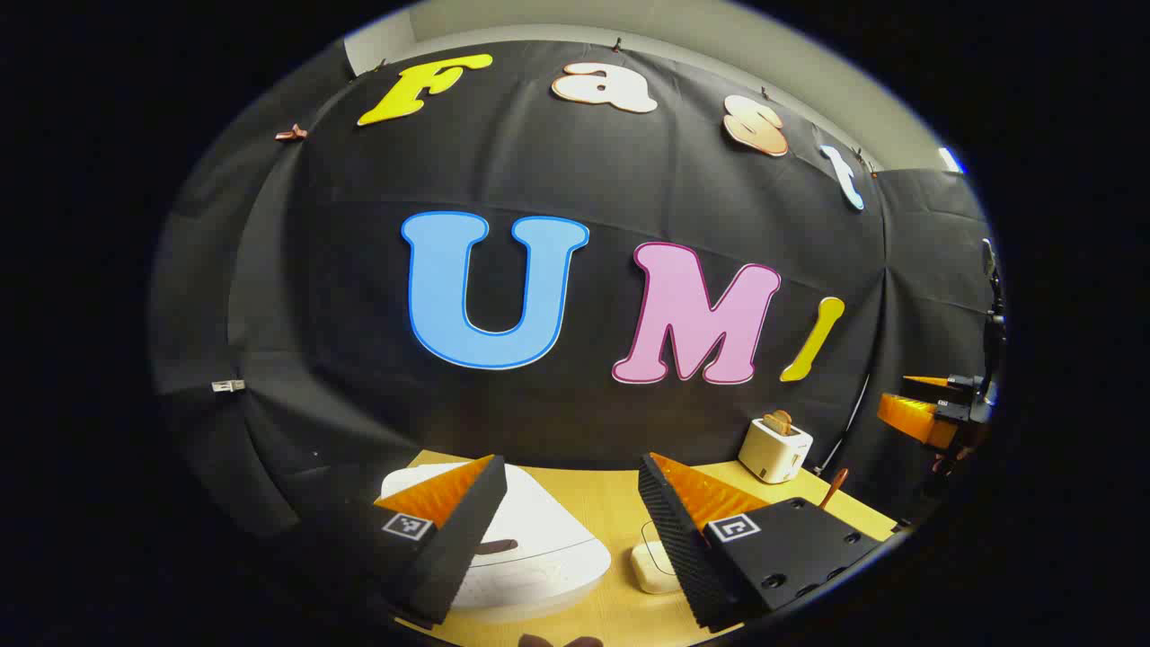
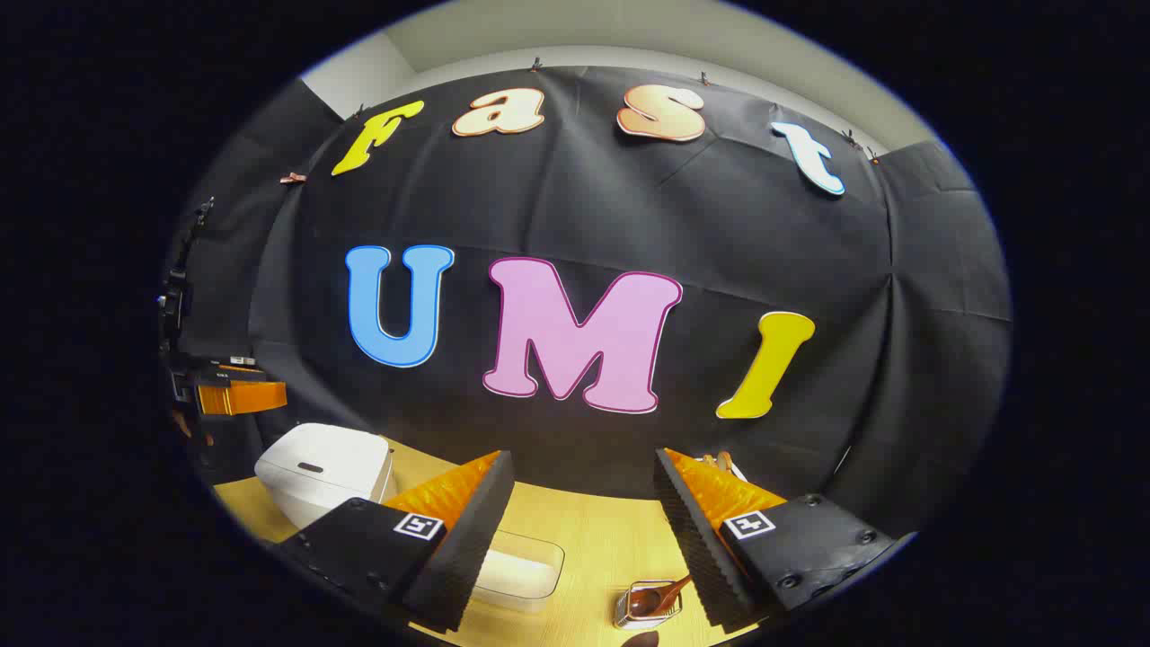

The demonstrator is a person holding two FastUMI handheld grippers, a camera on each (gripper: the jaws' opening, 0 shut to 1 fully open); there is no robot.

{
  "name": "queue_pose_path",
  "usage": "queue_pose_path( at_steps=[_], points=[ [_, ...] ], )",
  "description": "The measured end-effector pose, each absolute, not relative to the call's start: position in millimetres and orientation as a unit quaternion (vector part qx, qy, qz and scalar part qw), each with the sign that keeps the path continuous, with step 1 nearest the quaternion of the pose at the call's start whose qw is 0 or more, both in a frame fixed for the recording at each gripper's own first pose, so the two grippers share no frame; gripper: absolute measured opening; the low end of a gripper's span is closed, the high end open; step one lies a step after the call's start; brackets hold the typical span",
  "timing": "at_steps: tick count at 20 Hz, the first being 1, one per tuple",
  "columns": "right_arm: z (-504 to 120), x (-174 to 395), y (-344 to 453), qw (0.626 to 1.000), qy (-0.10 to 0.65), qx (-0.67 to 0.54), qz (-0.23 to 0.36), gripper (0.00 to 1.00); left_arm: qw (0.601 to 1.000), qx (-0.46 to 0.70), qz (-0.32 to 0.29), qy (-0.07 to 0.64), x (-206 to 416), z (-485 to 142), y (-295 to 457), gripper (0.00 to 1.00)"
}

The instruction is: Close the left gripper, press the button to open the rice cooker; take a wooden spoon from the chopstick holder with the right hand, scoop a spoonful of rice and pour it into the rice cooker, then put the wooden spoon back into the chopstick holder.

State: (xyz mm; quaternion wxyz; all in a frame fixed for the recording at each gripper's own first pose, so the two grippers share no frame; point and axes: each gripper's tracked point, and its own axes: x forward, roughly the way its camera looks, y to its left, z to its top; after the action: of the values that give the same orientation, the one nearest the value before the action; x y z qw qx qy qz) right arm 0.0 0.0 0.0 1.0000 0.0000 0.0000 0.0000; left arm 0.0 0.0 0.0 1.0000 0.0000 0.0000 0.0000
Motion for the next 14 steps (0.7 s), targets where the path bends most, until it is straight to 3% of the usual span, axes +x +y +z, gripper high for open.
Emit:
queue_pose_path(
  at_steps=[14],
  points=[
    [-1.1,0.3,-0.7,1.000,0.003,0.005,0.001,0.97,1.000,0.003,0.002,0.000,1.8,-1.3,1.6,0.95]
  ],
)
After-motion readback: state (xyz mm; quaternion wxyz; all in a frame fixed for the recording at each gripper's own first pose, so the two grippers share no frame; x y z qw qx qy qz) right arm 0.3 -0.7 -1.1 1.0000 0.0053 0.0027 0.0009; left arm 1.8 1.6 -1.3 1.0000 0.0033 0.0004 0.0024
